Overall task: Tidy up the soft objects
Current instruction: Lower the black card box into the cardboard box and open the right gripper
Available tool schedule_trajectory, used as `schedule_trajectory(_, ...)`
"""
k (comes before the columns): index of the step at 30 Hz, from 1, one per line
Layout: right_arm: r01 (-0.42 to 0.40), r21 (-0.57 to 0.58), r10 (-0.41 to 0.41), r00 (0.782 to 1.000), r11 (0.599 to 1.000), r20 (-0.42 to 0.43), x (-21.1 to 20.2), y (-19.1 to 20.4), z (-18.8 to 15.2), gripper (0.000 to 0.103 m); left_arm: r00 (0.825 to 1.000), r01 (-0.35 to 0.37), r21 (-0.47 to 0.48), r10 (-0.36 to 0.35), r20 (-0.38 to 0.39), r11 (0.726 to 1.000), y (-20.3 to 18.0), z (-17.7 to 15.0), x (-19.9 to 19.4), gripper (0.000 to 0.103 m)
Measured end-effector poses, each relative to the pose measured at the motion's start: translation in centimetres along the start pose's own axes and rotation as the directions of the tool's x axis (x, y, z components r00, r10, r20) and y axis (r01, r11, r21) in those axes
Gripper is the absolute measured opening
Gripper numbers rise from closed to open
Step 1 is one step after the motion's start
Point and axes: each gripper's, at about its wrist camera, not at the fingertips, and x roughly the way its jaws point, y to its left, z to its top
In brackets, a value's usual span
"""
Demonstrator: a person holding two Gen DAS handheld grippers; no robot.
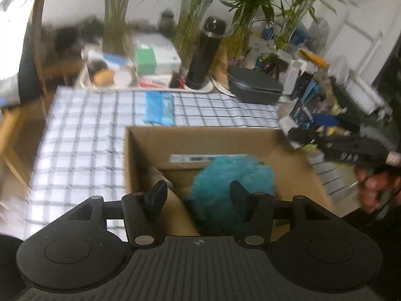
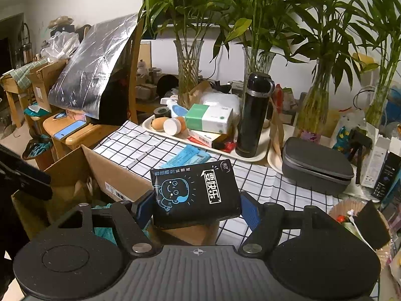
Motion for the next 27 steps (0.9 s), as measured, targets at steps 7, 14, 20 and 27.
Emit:
schedule_trajectory(7,-0.008,0.024,0.007,1.000,1.000,0.010,-0.2,-0.3,0.2,0.074,0.996,-0.086,0.091,0.084,0.029,0.992,-1.0,0.0,-0.5,0.055)
schedule_trajectory(14,-0.015,0.012,0.016,1.000,1.000,-0.002,0.1,-0.1,0.2,0.074,0.995,-0.099,0.107,0.096,0.033,0.989,-1.0,-0.2,-0.7,0.055)
schedule_trajectory(20,-0.033,0.015,0.033,0.999,0.999,0.003,0.0,-0.2,0.2,0.074,0.994,-0.103,0.094,0.100,0.043,0.990,-0.4,-0.2,-0.7,0.055)
schedule_trajectory(27,-0.113,-0.027,0.113,0.994,0.993,-0.005,-0.3,0.4,0.1,0.074,0.992,-0.087,0.080,0.078,0.101,0.993,1.5,-0.9,-1.5,0.055)
